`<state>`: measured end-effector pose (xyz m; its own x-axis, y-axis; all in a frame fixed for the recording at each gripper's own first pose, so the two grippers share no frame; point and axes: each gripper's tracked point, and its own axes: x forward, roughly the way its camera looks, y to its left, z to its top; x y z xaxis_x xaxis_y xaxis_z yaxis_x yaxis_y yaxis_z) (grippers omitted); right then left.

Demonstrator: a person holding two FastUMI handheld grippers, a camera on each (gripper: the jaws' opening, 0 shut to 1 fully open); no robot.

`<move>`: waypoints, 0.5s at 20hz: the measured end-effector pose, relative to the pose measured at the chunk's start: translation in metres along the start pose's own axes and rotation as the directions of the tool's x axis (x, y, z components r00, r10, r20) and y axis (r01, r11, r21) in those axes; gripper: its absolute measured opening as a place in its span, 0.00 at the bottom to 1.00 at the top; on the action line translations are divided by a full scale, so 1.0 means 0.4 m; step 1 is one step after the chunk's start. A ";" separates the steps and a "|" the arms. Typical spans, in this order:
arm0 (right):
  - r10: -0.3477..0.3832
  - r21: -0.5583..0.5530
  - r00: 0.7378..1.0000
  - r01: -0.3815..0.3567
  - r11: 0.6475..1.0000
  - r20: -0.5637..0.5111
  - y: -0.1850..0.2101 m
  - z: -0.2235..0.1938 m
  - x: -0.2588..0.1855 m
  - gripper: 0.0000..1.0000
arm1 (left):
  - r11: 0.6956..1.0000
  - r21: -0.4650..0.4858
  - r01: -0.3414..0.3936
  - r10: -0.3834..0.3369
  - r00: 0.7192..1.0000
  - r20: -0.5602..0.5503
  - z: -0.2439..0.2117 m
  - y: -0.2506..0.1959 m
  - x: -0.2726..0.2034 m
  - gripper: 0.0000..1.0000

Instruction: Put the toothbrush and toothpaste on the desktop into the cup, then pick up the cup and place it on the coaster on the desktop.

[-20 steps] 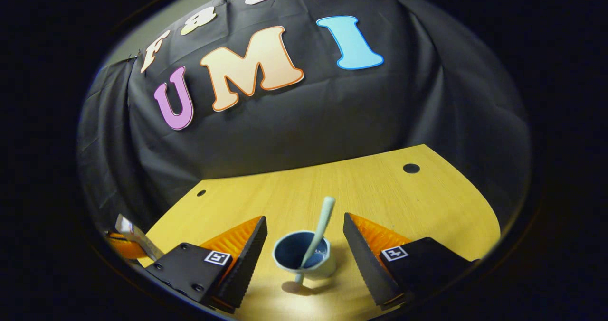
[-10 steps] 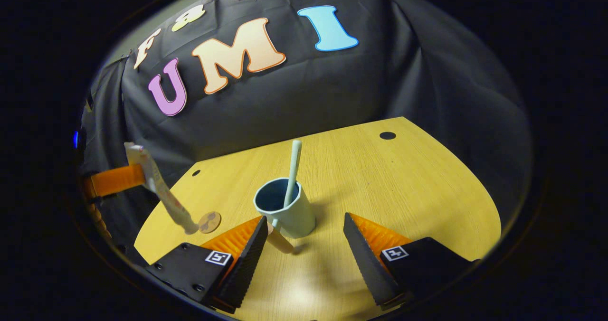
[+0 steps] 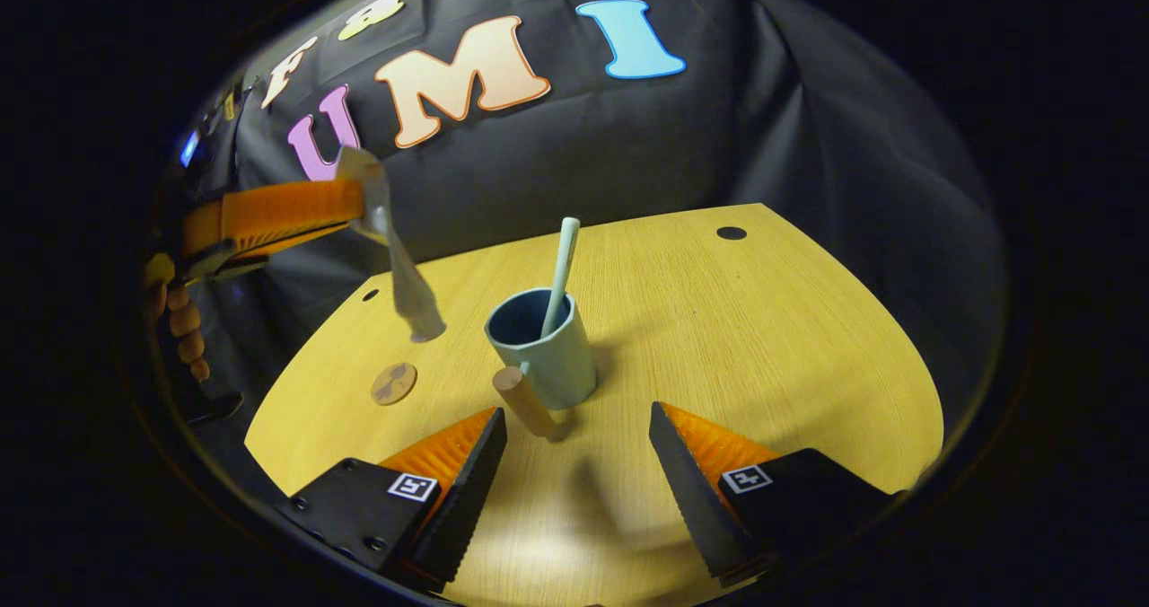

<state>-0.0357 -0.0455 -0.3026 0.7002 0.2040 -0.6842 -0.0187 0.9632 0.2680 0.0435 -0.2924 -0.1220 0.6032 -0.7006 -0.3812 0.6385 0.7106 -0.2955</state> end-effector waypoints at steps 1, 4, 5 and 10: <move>0.002 -0.004 1.000 -0.002 1.000 -0.004 0.002 -0.006 -0.001 0.99 | 1.000 0.001 0.005 -0.005 1.000 0.002 0.000 -0.004 0.019 0.00; 0.001 -0.005 1.000 -0.001 1.000 -0.015 -0.001 -0.015 -0.006 0.99 | 1.000 -0.007 0.025 -0.025 1.000 0.004 -0.001 -0.026 0.066 0.00; 0.000 -0.005 1.000 0.000 1.000 -0.017 -0.005 -0.016 -0.009 0.99 | 0.999 -0.014 0.030 -0.030 1.000 0.002 -0.005 -0.030 0.083 0.00; -0.005 -0.002 1.000 0.005 1.000 -0.023 -0.024 -0.018 -0.015 0.99 | 0.998 -0.065 0.014 -0.016 0.999 -0.045 -0.059 -0.030 0.141 0.00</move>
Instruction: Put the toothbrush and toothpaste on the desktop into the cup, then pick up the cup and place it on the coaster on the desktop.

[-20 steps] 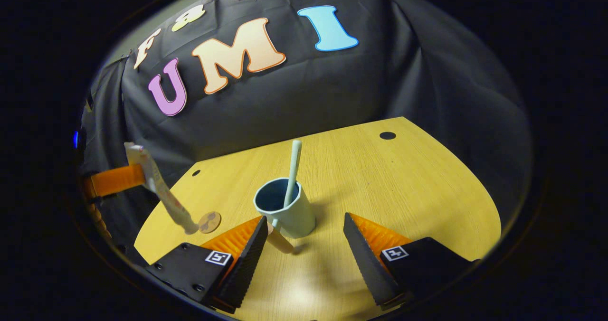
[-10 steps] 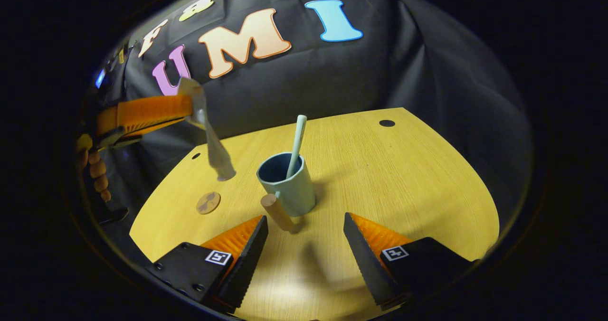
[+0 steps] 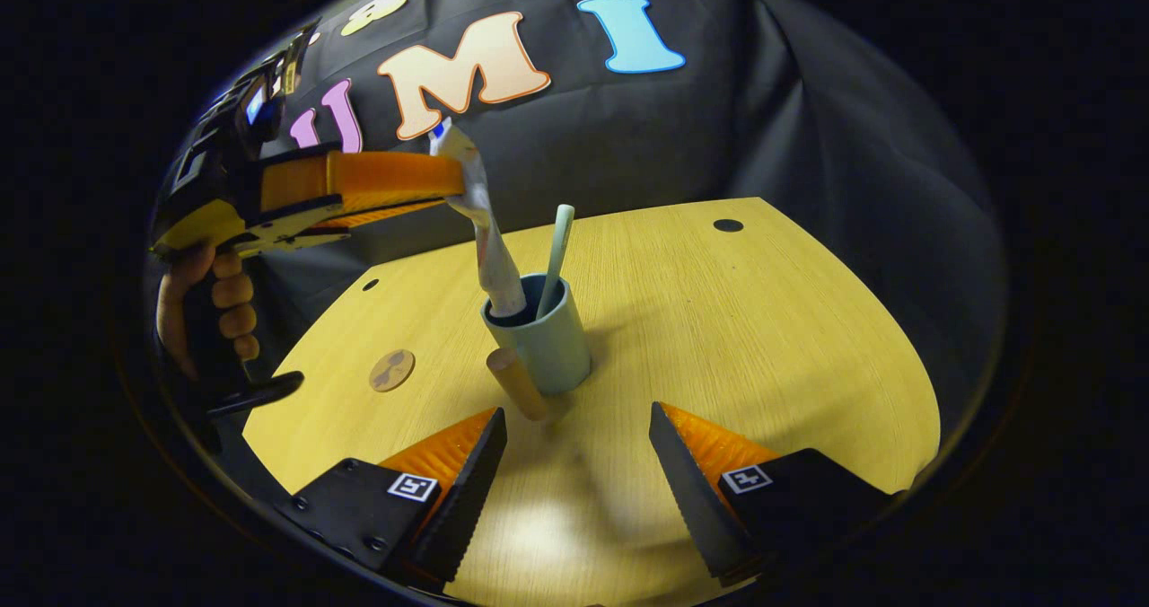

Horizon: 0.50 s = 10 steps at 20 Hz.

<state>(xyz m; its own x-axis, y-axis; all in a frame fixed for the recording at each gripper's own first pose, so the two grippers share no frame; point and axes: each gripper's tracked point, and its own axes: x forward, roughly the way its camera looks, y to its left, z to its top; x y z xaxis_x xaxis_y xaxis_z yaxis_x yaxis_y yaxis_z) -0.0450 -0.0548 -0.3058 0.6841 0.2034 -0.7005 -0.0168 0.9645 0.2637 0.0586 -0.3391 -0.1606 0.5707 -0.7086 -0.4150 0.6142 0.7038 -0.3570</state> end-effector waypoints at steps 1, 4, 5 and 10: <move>-0.002 0.002 1.000 0.002 1.000 -0.001 -0.005 0.001 0.002 0.99 | 1.000 -0.004 -0.012 0.012 1.000 -0.005 -0.010 0.005 0.008 0.00; -0.006 0.003 1.000 0.006 1.000 -0.007 -0.020 0.003 0.003 0.99 | 1.000 -0.007 -0.025 0.025 0.999 -0.031 -0.036 0.004 0.024 0.00; -0.006 0.003 1.000 0.006 1.000 -0.007 -0.025 0.006 0.005 0.94 | 1.000 -0.009 -0.029 0.029 0.999 -0.041 -0.044 0.003 0.027 0.00; 0.015 0.009 1.000 -0.015 1.000 -0.017 -0.027 0.018 0.015 0.94 | 0.999 -0.044 -0.032 0.029 0.997 -0.065 -0.080 -0.015 0.009 0.17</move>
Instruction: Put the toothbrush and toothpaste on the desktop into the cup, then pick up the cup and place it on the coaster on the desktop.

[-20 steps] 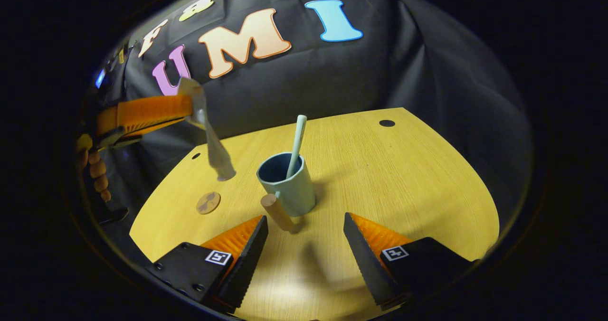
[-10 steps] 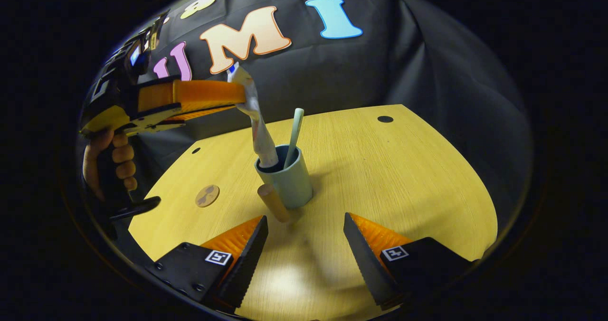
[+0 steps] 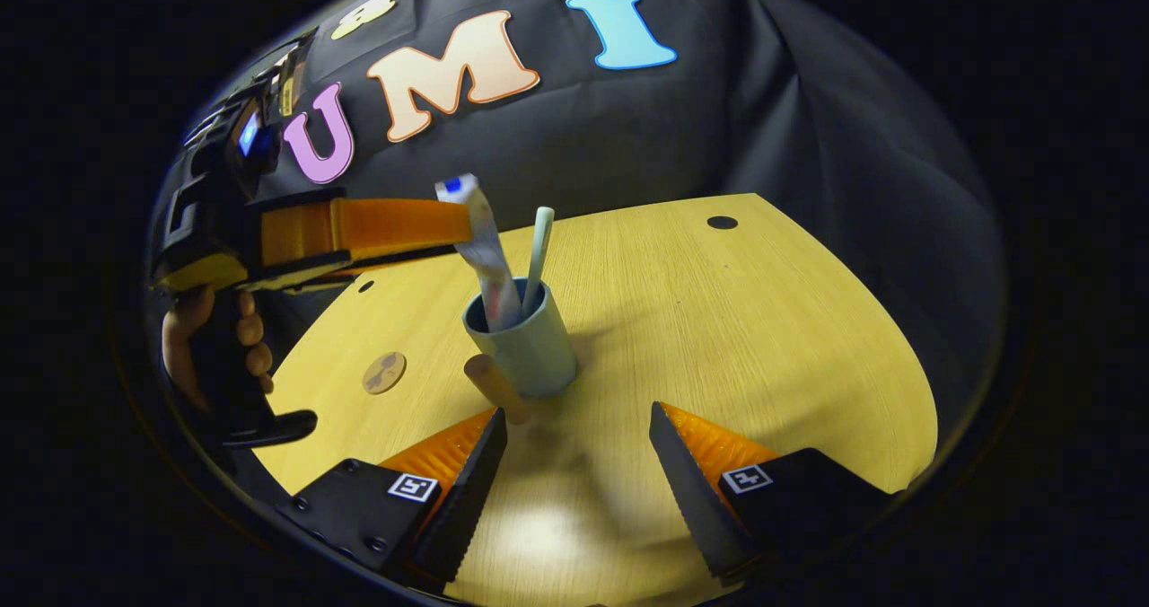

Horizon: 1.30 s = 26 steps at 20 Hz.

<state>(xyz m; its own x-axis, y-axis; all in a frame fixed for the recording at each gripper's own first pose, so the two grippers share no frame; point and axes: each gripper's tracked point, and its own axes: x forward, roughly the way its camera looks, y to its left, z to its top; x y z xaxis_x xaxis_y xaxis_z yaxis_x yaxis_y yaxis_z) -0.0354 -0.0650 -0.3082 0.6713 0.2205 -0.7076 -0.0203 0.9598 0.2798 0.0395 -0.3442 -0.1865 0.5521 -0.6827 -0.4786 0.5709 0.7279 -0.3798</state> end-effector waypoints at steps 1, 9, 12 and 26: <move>0.012 -0.005 1.000 -0.012 1.000 -0.005 0.007 0.004 0.002 0.94 | 1.000 0.009 -0.026 0.026 1.000 0.015 0.002 0.011 -0.013 0.23; 0.102 -0.073 0.987 -0.111 0.991 -0.122 0.079 0.062 0.032 0.98 | 0.974 -0.029 -0.226 0.227 0.973 0.046 -0.036 0.131 -0.137 0.96; 0.090 -0.085 0.972 -0.111 0.990 -0.218 0.097 0.063 0.057 0.94 | 0.948 -0.015 -0.317 0.317 0.945 0.079 -0.037 0.200 -0.208 0.95; -0.043 -0.049 0.864 0.021 0.999 -0.502 0.153 0.009 0.203 0.98 | 0.872 0.055 -0.487 0.479 0.870 0.115 -0.065 0.467 -0.467 0.95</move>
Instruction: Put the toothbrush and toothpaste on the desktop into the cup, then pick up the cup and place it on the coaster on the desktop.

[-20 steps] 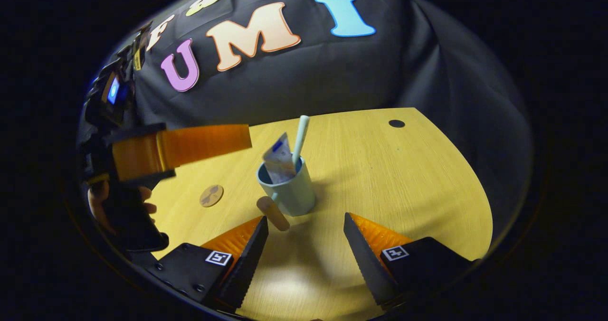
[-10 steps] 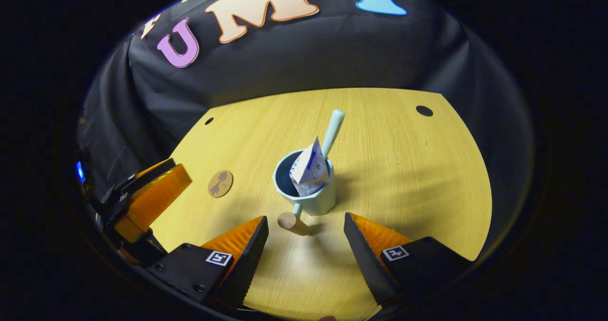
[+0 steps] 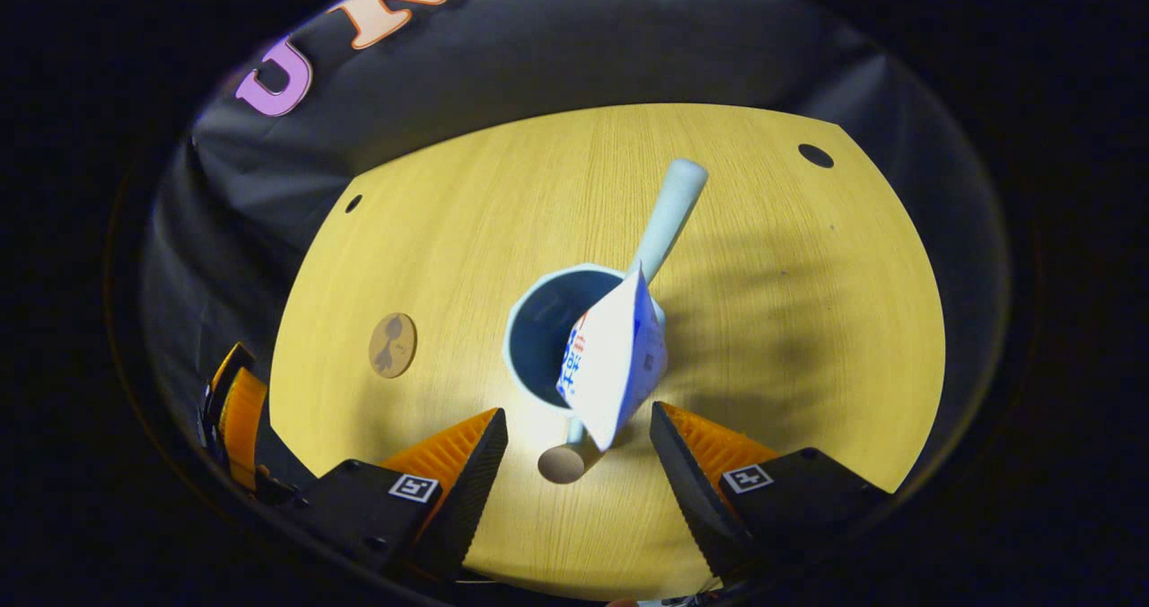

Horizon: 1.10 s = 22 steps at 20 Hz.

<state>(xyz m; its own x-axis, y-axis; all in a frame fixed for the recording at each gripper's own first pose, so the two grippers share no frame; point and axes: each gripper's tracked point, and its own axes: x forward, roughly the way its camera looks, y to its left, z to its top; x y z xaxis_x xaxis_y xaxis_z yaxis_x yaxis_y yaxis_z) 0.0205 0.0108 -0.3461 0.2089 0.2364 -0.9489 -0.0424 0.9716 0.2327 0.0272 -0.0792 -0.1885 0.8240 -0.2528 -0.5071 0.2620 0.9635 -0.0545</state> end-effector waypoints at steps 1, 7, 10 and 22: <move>-0.015 -0.004 1.000 0.015 1.000 -0.012 -0.007 0.003 0.011 0.94 | 1.000 -0.006 -0.008 0.008 1.000 0.005 0.002 0.019 -0.004 0.95; -0.038 0.008 0.995 0.039 0.999 -0.097 -0.024 -0.010 0.047 0.95 | 0.998 -0.029 -0.057 0.057 0.998 -0.006 -0.015 0.114 -0.022 0.95; -0.040 -0.008 0.990 0.039 0.999 -0.133 -0.025 -0.022 0.046 0.64 | 0.997 -0.033 -0.071 0.071 0.997 -0.005 -0.014 0.143 -0.024 0.95; -0.077 -0.146 0.990 0.059 0.988 -0.121 -0.027 -0.034 0.042 0.26 | 0.996 -0.048 -0.075 0.075 0.997 -0.008 -0.013 0.196 -0.018 0.95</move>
<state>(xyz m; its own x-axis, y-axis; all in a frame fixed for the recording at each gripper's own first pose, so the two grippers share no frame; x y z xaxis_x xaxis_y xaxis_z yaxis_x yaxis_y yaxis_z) 0.0110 0.0046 -0.3676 0.0921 0.1601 -0.9828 -0.1723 0.9747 0.1427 0.0390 -0.0015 -0.1935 0.8373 -0.1796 -0.5164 0.1751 0.9828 -0.0578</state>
